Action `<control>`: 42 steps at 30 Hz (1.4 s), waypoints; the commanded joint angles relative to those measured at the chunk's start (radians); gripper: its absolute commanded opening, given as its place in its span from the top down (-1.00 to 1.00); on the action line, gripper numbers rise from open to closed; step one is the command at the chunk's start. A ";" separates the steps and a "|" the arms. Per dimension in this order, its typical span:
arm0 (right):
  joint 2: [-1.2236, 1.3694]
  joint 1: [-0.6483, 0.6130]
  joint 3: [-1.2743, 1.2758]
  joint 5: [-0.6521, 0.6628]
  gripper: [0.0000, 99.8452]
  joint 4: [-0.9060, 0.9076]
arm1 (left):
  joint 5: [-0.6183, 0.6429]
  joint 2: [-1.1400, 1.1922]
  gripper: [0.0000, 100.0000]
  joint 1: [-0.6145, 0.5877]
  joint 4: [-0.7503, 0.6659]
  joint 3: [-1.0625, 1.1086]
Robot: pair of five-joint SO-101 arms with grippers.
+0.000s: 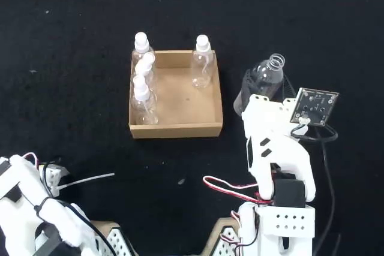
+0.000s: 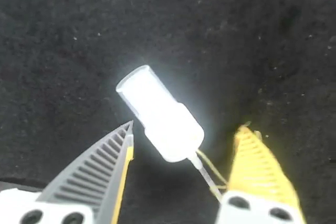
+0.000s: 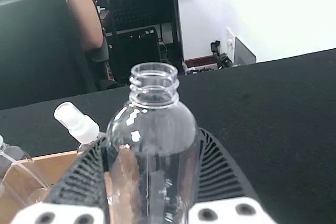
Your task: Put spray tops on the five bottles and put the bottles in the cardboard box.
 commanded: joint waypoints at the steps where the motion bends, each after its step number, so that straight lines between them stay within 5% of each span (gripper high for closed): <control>1: -0.024 -0.008 -0.008 0.000 0.98 -0.029 | 0.025 -0.018 0.81 0.005 -0.097 0.012; 7: -0.024 -0.006 -0.010 0.002 0.98 -0.029 | -0.035 -0.031 0.91 0.002 -0.143 -0.004; 15: -0.024 -0.006 -0.008 0.002 0.98 -0.029 | -0.272 -0.017 0.94 0.005 -0.153 -0.143; 25: -0.024 -0.006 -0.007 0.002 0.98 -0.029 | -0.255 0.132 0.94 -0.001 -0.427 -0.214; 29: -0.024 -0.006 -0.005 0.002 0.98 -0.029 | -0.361 0.222 0.93 -0.005 -0.417 -0.239; 33: -0.024 -0.006 -0.005 0.002 0.98 -0.029 | -0.612 0.287 0.87 0.004 -0.416 -0.239; 37: -0.024 -0.006 -0.005 0.002 0.98 -0.029 | -0.583 0.364 0.47 -0.018 -0.336 -0.311; 42: -0.024 -0.006 -0.005 0.002 0.98 -0.029 | -0.647 0.479 0.43 -0.039 -0.046 -0.542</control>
